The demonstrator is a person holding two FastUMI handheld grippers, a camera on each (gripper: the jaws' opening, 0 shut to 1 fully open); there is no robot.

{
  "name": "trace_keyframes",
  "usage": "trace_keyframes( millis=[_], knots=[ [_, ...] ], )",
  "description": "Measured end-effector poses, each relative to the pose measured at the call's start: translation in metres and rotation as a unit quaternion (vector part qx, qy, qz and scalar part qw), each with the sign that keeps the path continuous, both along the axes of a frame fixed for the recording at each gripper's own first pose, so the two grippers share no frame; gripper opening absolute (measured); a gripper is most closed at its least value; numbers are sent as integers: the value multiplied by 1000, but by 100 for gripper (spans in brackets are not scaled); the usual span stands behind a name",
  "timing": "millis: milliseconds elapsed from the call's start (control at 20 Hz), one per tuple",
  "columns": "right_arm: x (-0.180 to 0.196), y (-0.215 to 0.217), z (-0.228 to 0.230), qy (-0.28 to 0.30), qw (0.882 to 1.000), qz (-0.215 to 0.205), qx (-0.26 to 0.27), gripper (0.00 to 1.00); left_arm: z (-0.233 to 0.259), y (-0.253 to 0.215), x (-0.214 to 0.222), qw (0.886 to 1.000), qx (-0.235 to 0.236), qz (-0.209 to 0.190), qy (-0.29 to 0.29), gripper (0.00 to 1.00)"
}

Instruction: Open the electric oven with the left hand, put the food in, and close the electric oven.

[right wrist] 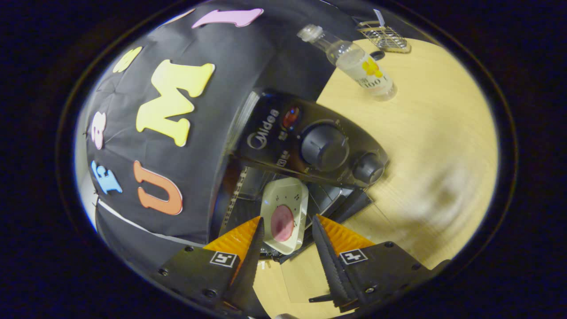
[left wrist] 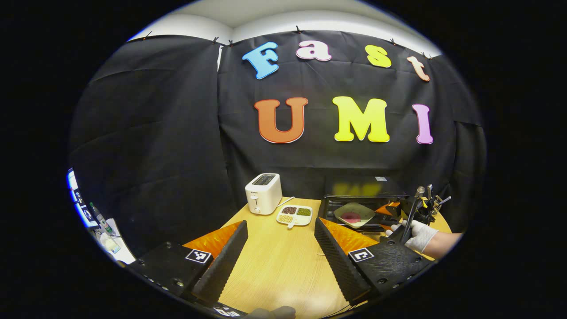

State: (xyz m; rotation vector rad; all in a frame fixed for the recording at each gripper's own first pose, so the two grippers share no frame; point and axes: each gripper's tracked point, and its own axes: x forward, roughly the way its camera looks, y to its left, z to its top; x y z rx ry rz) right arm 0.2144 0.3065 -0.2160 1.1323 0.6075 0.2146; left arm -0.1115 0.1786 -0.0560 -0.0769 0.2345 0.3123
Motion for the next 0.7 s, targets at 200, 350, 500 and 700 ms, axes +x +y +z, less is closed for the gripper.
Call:
trace_keyframes(
  millis=[200, 350, 500, 700],
  knots=[
    [-40, -27, 20, -45, 997, 11, -57, 82, -6, -7, -5, 999, -3, -29, -13, 97],
    [-73, -53, 30, -75, 989, 13, -127, 87, -12, -16, -9, 998, -10, -51, -20, 97],
    [-104, -82, 33, -101, 972, 14, -212, 89, -23, -28, -10, 997, -12, -79, -22, 97],
    [-141, -124, 53, -138, 937, 18, -321, 95, -38, -48, -2, 994, -9, -106, -18, 97]
  ],
)
